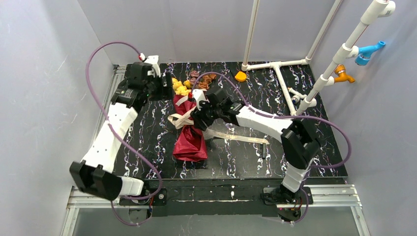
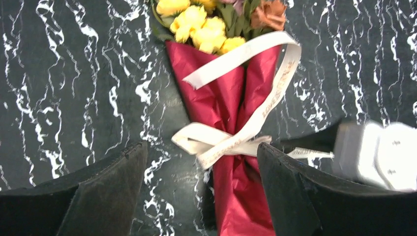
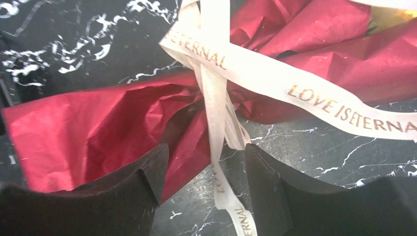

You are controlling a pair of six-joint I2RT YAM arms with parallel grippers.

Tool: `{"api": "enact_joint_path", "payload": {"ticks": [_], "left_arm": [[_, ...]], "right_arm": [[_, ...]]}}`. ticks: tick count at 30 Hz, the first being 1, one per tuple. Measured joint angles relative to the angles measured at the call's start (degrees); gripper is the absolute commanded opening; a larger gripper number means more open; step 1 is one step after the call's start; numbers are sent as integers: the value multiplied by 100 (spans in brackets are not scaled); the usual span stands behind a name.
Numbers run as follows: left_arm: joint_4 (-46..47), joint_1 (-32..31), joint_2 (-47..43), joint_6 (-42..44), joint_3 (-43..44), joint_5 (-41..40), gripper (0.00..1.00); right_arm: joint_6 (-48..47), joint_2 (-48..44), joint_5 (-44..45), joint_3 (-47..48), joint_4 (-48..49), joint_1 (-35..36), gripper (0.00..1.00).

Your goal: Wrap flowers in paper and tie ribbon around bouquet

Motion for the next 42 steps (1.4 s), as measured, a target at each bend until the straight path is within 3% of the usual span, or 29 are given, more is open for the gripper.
{"api": "enact_joint_path", "payload": {"ticks": [5,15,23,30,39,42], "left_arm": [[-17,140,-745,214,-916,280,80],[63,129,-826,247,-1926,671,79],[501,129,-1408,227,-2920,802,78],[732,129,-1506,188,-2973,802,78],[852,129,-1641,151,-2979,802,78],[887,129,-1641,151,-3005,800,78]], "right_arm": [[-323,498,68,264,-232,-4,63],[-374,717,92,358,-195,-4,52],[-328,874,216,361,11,-4,43],[-120,1014,382,358,269,-4,46],[153,1051,584,358,750,-7,36],[214,1121,568,358,789,-7,37]]}}
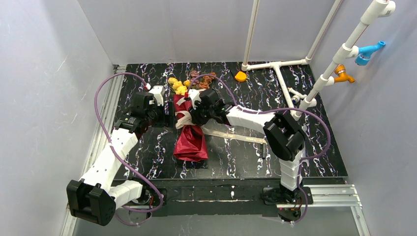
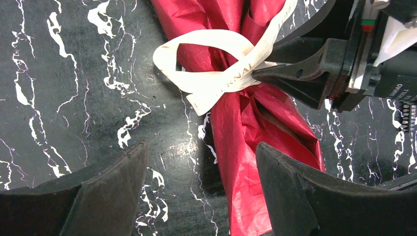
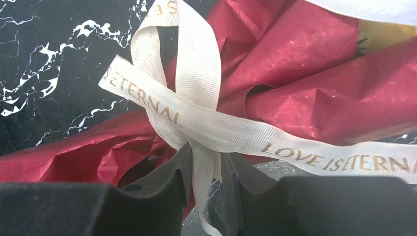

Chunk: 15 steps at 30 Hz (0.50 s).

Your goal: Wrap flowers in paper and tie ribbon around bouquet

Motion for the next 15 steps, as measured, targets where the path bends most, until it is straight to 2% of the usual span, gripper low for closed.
{"api": "enact_joint_path", "payload": {"ticks": [6,15], "left_arm": [[4,0,0,0,-13,0,78],[2,0,0,0,-13,0,77]], "right_arm": [[-4,83,-179,0,-149,-2,49],[-216,83,-341,0,-271,-7,56]]}}
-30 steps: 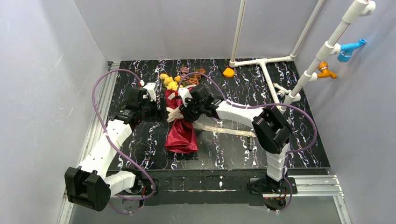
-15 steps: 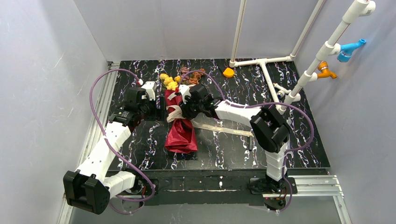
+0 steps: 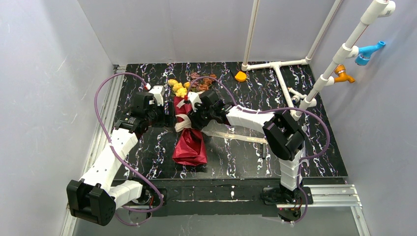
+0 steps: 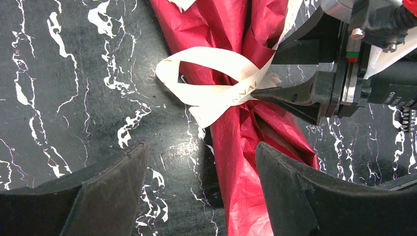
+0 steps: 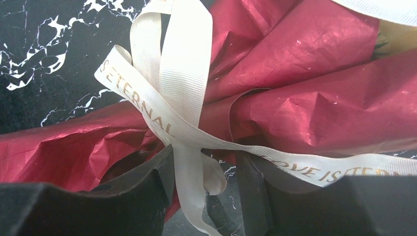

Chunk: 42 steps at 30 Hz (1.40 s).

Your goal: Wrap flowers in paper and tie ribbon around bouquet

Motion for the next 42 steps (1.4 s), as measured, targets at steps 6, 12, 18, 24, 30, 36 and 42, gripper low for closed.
{"api": "enact_joint_path", "payload": {"ticks": [6,12,18,24,30,36,42], "left_arm": [[0,0,0,0,0,0,77],[0,0,0,0,0,-2,77],[2,0,0,0,0,-2,77],[0,0,0,0,0,-2,77],[0,0,0,2,0,-2,77],[15,0,-149,2,-24,-4,77],[2,0,-11,4,-24,-4,77]], "right_arm": [[-103,-2,-275,0,-92,-111,57],[-225,-7,-752,0,-243,-339,57],[-315,-9,-1180,0,-358,-455,50],[-369,33,-1598,116,-610,-452,37],[-385,173,-1840,238,-723,-442,21],[-385,203,-1860,278,-787,-444,3],[-385,208,-1853,332,-802,-442,1]]}}
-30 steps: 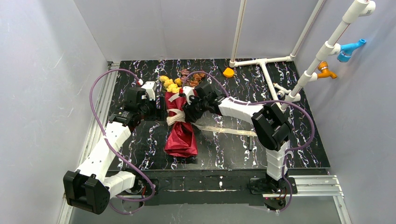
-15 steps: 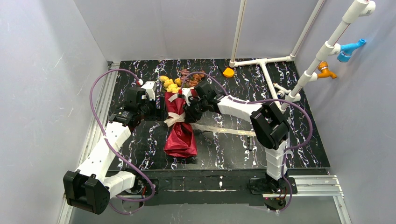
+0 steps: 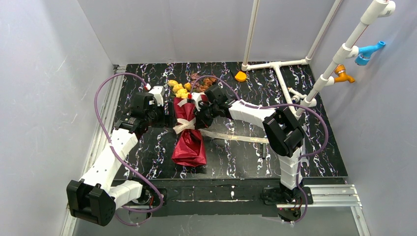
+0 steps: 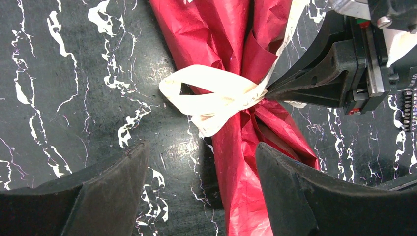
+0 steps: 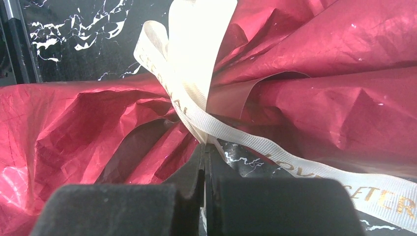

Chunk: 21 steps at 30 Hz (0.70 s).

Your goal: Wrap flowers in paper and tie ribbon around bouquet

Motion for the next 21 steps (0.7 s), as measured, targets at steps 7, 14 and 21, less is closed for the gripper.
{"api": "enact_joint_path", "payload": {"ticks": [7,14,21], "left_arm": [[0,0,0,11,0,0,77],[4,0,2,166,0,50,76],[87,0,214,310,15,490,74]], "right_arm": [[22,-17,28,0,28,0,1],[85,-238,85,0,35,0,1],[140,-487,105,0,66,0,1]]}}
